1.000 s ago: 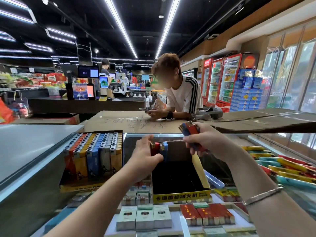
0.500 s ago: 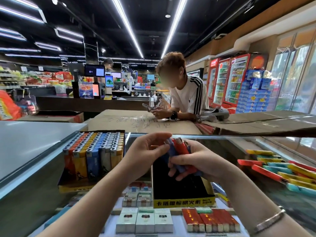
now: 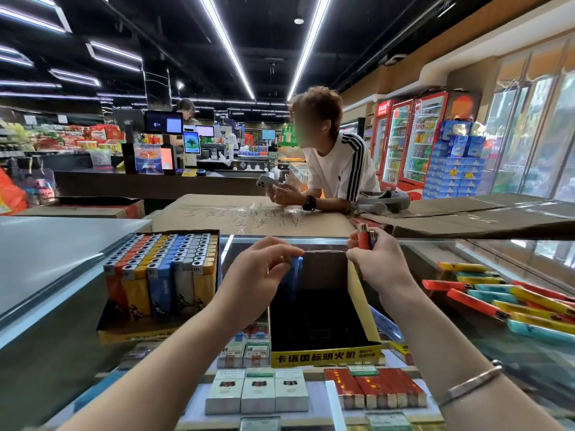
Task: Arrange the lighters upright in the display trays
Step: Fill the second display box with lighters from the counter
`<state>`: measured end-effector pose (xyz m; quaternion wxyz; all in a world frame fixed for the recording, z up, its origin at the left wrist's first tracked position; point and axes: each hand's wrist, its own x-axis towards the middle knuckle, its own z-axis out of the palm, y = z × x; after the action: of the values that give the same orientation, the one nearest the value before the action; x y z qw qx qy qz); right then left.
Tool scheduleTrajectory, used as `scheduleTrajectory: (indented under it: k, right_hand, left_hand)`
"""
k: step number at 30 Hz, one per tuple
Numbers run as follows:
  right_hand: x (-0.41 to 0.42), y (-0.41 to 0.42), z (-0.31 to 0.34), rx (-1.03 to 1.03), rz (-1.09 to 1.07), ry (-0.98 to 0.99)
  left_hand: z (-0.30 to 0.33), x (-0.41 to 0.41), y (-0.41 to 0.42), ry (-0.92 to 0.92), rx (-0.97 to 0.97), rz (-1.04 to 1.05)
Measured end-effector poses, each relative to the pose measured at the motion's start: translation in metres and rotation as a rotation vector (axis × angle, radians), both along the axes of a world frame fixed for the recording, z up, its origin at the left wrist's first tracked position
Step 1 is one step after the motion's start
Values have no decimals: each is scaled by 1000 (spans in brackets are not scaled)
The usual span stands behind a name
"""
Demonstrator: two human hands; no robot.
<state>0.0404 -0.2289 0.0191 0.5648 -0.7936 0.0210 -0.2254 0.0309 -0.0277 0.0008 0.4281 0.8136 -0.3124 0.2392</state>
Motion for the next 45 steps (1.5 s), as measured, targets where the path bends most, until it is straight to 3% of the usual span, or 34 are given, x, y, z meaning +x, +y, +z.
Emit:
scheduleTrajectory:
  k: [4,15,24,36,38,41,43,45]
  right_hand:
    - [-1,2,-4,-121,77,98]
    - [-1,1,-5,-176,112,110]
    - [-1,2,-6,-223,110,94]
    - [3,0,-11,-226,104,91]
    - [2,2,-10,-257,57,11]
    - [-3,2,-4,-308,-144,-299]
    - [-9,5,3,-262,-45,-367]
    - [-14,13,5,-278,196,-267]
  left_hand:
    - [0,-1,-3,-66,44,56]
    - [-3,6,-8,-172,30,146]
    - [1,6,-9,-262,187,185]
    - [0,11,-8,-206,302,199]
    - [-1,12,-6,-137,250,173]
    - [-5,13,-2,-65,213,134]
    - [-6,12,1,-55,168,133]
    - [-1,6,0,4,21,61]
